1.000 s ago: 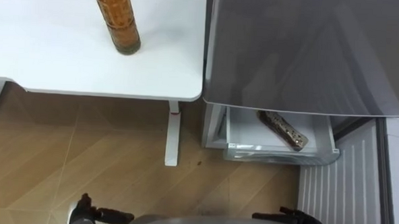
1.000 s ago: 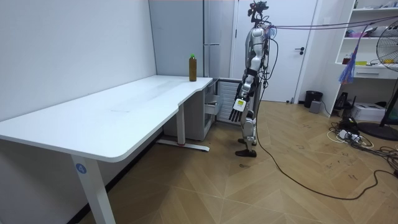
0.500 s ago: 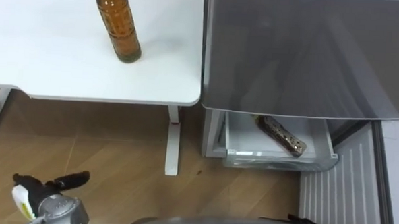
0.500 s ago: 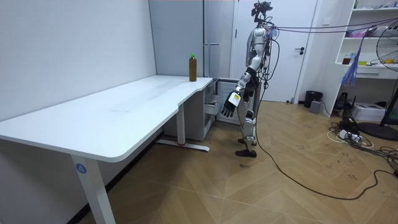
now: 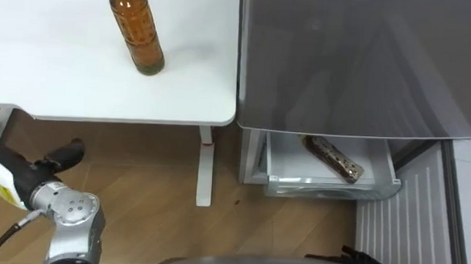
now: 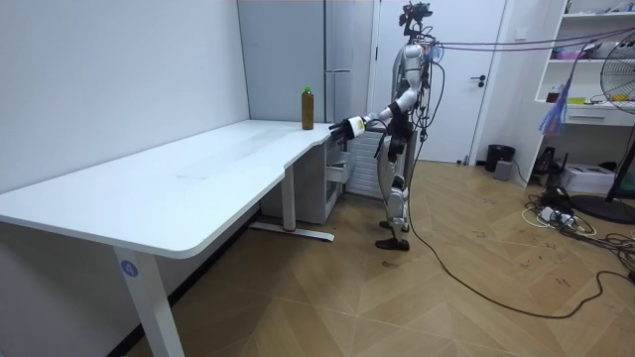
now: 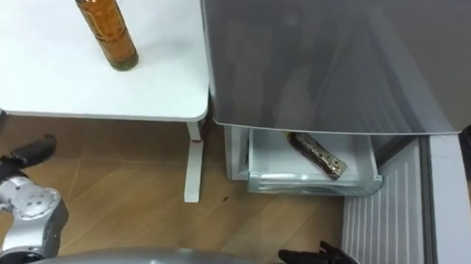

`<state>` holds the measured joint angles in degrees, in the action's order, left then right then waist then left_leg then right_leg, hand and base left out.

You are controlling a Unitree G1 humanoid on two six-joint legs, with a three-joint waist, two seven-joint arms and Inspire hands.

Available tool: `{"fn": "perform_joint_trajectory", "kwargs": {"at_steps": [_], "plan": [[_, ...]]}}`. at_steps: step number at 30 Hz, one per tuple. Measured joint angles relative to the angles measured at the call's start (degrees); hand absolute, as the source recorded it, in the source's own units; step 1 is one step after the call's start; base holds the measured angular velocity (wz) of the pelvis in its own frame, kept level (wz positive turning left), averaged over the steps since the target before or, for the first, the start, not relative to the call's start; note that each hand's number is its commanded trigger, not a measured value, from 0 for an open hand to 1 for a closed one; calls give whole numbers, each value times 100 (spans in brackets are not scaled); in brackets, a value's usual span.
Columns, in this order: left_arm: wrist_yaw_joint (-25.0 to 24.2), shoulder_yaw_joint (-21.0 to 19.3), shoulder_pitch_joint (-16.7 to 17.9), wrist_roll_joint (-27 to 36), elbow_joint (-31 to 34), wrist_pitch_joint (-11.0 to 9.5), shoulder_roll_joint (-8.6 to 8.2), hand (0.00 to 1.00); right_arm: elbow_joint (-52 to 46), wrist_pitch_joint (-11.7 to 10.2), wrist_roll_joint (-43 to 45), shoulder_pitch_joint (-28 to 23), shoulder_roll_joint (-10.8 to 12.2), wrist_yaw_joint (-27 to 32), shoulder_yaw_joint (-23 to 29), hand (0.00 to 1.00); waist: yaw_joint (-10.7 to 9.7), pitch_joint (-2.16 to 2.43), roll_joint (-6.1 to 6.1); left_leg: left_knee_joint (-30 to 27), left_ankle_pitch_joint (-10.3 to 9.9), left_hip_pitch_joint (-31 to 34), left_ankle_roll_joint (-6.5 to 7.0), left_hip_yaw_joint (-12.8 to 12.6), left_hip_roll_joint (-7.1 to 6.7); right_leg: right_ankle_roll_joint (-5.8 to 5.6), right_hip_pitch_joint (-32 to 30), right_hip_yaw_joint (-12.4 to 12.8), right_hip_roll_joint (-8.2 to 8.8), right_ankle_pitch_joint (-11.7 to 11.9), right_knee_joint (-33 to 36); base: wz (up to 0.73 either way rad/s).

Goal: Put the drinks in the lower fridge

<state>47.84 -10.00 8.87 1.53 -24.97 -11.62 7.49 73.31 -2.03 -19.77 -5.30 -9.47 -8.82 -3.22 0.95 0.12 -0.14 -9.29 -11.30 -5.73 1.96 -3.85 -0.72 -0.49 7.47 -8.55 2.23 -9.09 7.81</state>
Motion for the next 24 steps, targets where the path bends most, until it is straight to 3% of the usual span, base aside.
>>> {"fn": "perform_joint_trajectory", "kwargs": {"at_steps": [5,10,15,24], "plan": [[147,138,-1,-2,632,-188,24,0,8,-54,13,16,2,-11,-2,0,-84,-11,-12,-6,-2,3,2,81,-11,0,12,-22,0,0,1,2],[105,242,-6,-2,817,-253,45,0,23,-101,13,25,1,-11,-3,0,-85,-26,-26,-7,-6,-3,-4,90,-5,1,12,-13,-11,0,-6,0],[-159,259,-7,3,1032,-253,50,0,25,-112,18,28,1,-17,0,0,-88,-49,-42,-32,-31,13,-4,112,-1,1,18,-30,-14,0,-10,0],[-753,513,-14,66,1494,-257,59,0,102,-111,168,139,1,-13,-1,0,-117,-47,-55,-20,-48,27,1,128,1,1,-18,-32,-20,0,-9,-1]]}}
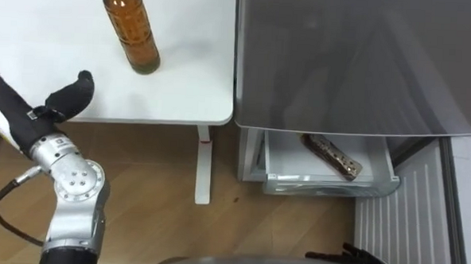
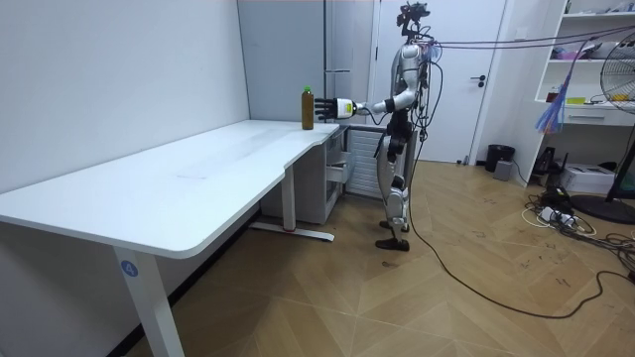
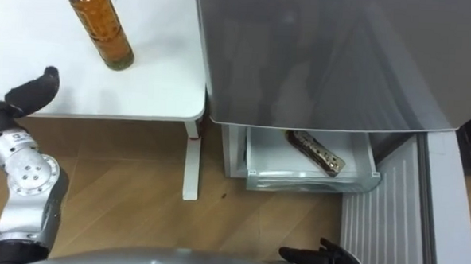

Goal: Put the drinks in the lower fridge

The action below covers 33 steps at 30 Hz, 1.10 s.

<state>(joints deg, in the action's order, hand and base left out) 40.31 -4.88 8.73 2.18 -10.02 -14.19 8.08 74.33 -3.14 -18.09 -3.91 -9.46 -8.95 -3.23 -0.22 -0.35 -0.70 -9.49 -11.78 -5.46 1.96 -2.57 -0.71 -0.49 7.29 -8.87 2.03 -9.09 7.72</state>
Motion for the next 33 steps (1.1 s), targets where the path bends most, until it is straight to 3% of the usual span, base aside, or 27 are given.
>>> {"fn": "perform_joint_trajectory", "kwargs": {"at_steps": [8,17,24,33], "plan": [[-672,273,-34,7,408,50,-14,0,0,4,108,65,5,-47,1,0,-109,3,11,34,0,-18,0,-44,3,0,-32,90,-10,0,-1,-3],[-1543,264,-135,-29,972,257,-5,0,-23,0,360,52,2,-215,197,0,-157,4,26,37,0,-37,1,-57,4,1,-22,121,-11,1,2,-2],[-1993,235,-266,2,976,342,29,0,-5,-6,386,4,1,-246,327,0,-173,0,78,33,-1,-33,1,-52,3,8,-17,163,-15,5,2,0],[-2341,228,-375,652,975,546,152,0,68,1,379,50,0,-254,321,0,-274,-14,107,84,0,-122,2,-73,3,8,28,233,-22,5,2,-2]]}}
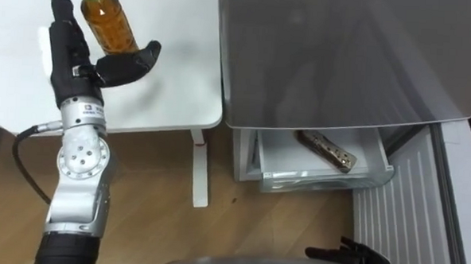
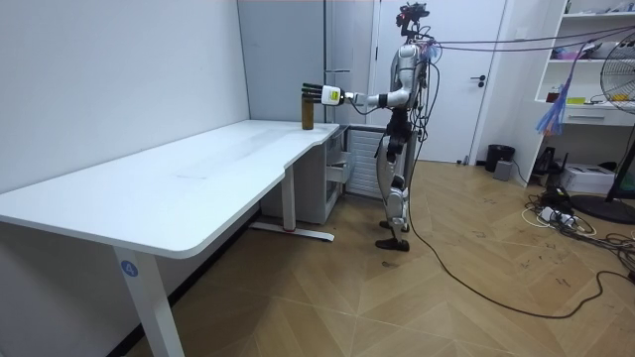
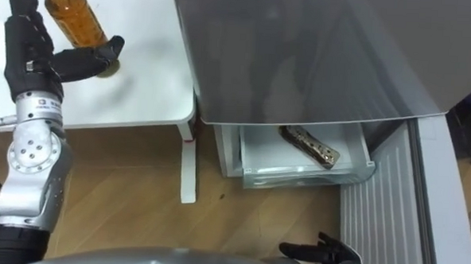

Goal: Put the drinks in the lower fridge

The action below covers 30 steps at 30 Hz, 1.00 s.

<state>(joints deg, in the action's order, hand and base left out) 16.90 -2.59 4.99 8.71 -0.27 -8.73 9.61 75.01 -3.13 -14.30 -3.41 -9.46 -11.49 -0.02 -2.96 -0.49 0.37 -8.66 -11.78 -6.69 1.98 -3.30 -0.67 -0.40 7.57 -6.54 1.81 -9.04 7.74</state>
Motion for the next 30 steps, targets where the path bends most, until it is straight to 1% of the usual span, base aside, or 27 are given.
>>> {"fn": "perform_joint_trajectory", "kwargs": {"at_steps": [3,6,8,11,17,22,24,26,30], "plan": [[-15,-30,-56,216,-1,2,11,0,0,-7,7,2,0,8,2,0,9,-4,-6,4,0,0,0,-60,3,0,-18,17,-3,0,0,-6],[-7,-190,-60,557,-10,2,14,0,2,-35,7,6,0,19,5,0,0,-11,-1,7,0,-14,0,-72,7,0,-19,49,-8,0,0,-5],[17,-297,-63,1021,-65,2,22,0,1,-53,41,4,5,32,5,0,-1,-18,-2,8,0,-49,0,-73,5,0,-16,70,-6,0,0,0],[58,-435,-64,1357,-268,19,25,0,2,-52,46,2,5,38,16,0,1,-48,-7,18,0,-94,1,-75,4,0,32,136,-11,0,1,-6],[175,-559,-66,1439,-509,155,26,0,-9,-17,47,4,5,83,18,0,-1,-44,-9,19,-7,-98,10,-78,0,0,24,147,-15,0,8,-3],[283,-574,-82,1439,-542,239,26,0,-27,33,47,5,5,98,19,0,-2,-37,-10,11,-7,-96,10,-76,0,0,23,144,-15,0,10,0],[290,-596,-128,1439,-542,248,26,0,-27,34,47,4,6,104,20,0,-2,-31,-18,5,-7,-93,10,-72,-1,0,25,134,-14,0,9,0],[291,-648,-286,1427,-544,268,26,0,-73,54,50,-2,12,106,17,0,6,-22,-32,5,-7,-87,10,-63,-1,0,25,132,-15,0,9,0],[278,-668,-492,1428,-546,274,26,0,-120,71,70,-21,12,106,19,0,4,-18,-34,8,-7,-96,10,-76,-1,0,25,142,-15,0,10,0]]}}
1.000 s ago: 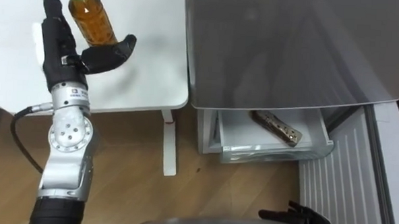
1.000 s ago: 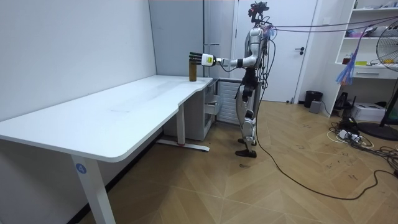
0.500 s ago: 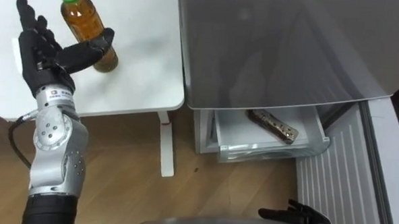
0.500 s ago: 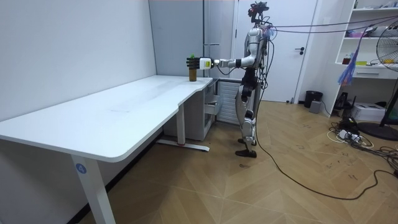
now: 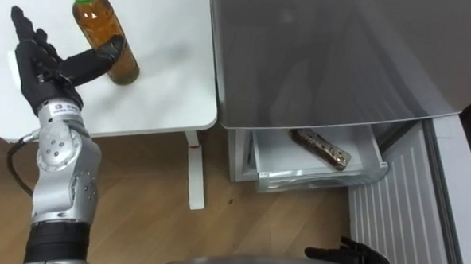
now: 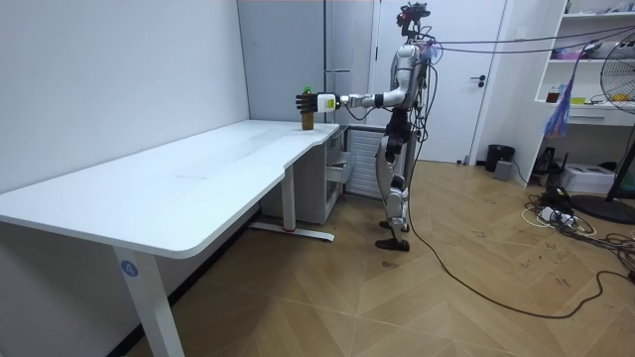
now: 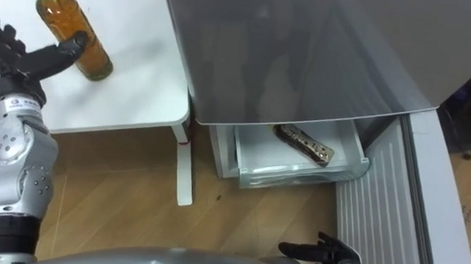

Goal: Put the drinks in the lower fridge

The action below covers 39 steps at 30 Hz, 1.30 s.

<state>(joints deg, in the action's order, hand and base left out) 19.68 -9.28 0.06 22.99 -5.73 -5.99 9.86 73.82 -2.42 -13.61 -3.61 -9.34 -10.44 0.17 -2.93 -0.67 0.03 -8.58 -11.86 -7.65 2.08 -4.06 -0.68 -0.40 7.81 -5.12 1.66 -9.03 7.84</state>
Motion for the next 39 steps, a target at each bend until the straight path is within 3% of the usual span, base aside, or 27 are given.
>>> {"fn": "perform_joint_trajectory", "kwargs": {"at_steps": [4,9,11,15,17,25,38,39], "plan": [[-52,-4,-259,-8,-191,89,4,0,-35,1,20,-22,1,33,15,0,-7,9,5,0,0,-1,0,-21,0,0,1,38,-1,0,3,0],[-379,-3,-296,-3,-240,240,20,0,-34,10,30,-49,0,10,144,0,-23,23,21,-2,-6,5,8,-43,1,-1,-1,38,1,0,3,0],[-564,-3,-352,9,-240,363,116,0,-68,11,45,-73,-2,-23,176,0,-28,27,30,-3,-6,3,9,-42,2,-1,-2,43,1,0,4,0],[-695,-3,-495,25,-240,409,263,0,-159,13,98,-117,-31,-24,201,0,-48,37,84,-5,-6,-7,9,-46,-2,-1,-1,39,6,1,4,0],[-700,-3,-555,141,-240,413,284,0,-245,31,128,-174,-55,-24,228,0,-62,64,138,-5,-6,-15,9,-54,-3,-1,1,41,9,1,5,0],[-927,-2,-555,248,-300,480,286,0,-421,82,272,-194,-83,-24,280,0,-169,28,206,9,-7,-33,10,-58,3,-1,-8,50,2,0,34,-1],[-1167,-4,-554,230,-338,708,287,0,-507,251,453,-202,-75,-91,566,0,-175,34,219,7,-10,20,16,-58,4,-2,-111,90,-6,0,80,-1],[-1174,-4,-554,230,-337,727,287,17,-508,251,470,-201,-76,-94,573,0,-176,35,220,7,-10,20,17,-59,4,-2,-111,90,-6,0,80,0]]}}
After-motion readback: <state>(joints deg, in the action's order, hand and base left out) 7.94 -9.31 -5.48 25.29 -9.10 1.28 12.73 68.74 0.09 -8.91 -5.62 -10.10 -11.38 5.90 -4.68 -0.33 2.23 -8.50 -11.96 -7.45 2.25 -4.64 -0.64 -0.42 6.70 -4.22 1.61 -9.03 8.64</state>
